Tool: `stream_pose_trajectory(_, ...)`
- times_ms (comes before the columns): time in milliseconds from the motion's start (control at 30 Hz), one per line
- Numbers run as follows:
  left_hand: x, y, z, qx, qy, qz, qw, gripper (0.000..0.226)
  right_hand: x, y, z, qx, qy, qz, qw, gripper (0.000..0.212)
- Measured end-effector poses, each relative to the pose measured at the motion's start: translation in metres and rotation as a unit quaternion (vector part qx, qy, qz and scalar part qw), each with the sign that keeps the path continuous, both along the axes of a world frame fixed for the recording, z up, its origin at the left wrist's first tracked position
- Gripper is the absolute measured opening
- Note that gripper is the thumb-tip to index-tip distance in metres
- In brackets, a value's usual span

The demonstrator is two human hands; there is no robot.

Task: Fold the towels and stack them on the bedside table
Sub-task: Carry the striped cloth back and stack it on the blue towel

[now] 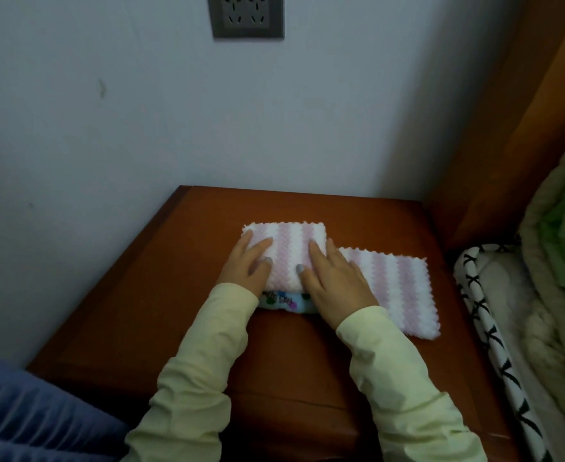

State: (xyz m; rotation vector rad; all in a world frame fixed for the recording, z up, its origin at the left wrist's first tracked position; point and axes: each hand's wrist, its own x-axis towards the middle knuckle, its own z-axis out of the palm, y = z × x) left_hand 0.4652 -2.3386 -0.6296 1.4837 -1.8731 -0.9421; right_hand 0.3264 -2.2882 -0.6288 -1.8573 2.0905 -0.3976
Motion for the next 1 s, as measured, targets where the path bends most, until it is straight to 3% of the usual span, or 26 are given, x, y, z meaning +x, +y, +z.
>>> stream_pose_trajectory(67,-0.001,0.002,0.007,0.030,0.081,0.044,0.995,0.039,-0.001,0.001,0.001,-0.019,0.000,0.006,1.000,0.055)
stream_pose_trajectory(200,0.000,0.001,0.004,0.023,0.028,0.018,0.999,0.043,-0.003,0.002,-0.002,0.008,0.004,0.012,1.000,0.055)
stream_pose_trajectory(300,-0.001,-0.001,0.002,0.016,0.003,0.018,1.000,0.045,-0.007,0.007,0.002,-0.055,-0.083,-0.012,0.995,0.052)
stream_pose_trajectory(367,-0.002,0.001,0.005,-0.016,0.001,0.045,0.999,0.045,-0.016,0.016,0.010,-0.137,-0.167,-0.084,0.973,0.046)
stream_pose_trajectory(467,-0.010,0.014,0.011,-0.197,-0.081,0.023,0.977,0.047,-0.042,0.030,0.018,-0.198,-0.235,-0.211,0.928,0.038)
stream_pose_trajectory(500,-0.015,0.020,0.011,-0.282,-0.133,-0.016,0.950,0.047,-0.053,0.035,0.019,-0.204,-0.240,-0.240,0.918,0.037)
stream_pose_trajectory(567,-0.029,0.030,0.011,-0.365,-0.219,-0.126,0.896,0.039,-0.071,0.042,0.017,-0.195,-0.253,-0.282,0.905,0.036)
stream_pose_trajectory(700,-0.058,0.049,0.009,-0.296,-0.322,-0.266,0.859,0.048,-0.088,0.057,0.012,-0.141,-0.241,-0.329,0.902,0.040)
stream_pose_trajectory(800,-0.068,0.054,0.004,-0.243,-0.362,-0.247,0.865,0.048,-0.095,0.065,0.011,-0.104,-0.223,-0.338,0.909,0.044)
stream_pose_trajectory(1000,-0.071,0.053,-0.002,-0.252,-0.339,-0.200,0.884,0.036,-0.092,0.067,0.012,-0.035,-0.151,-0.323,0.934,0.050)
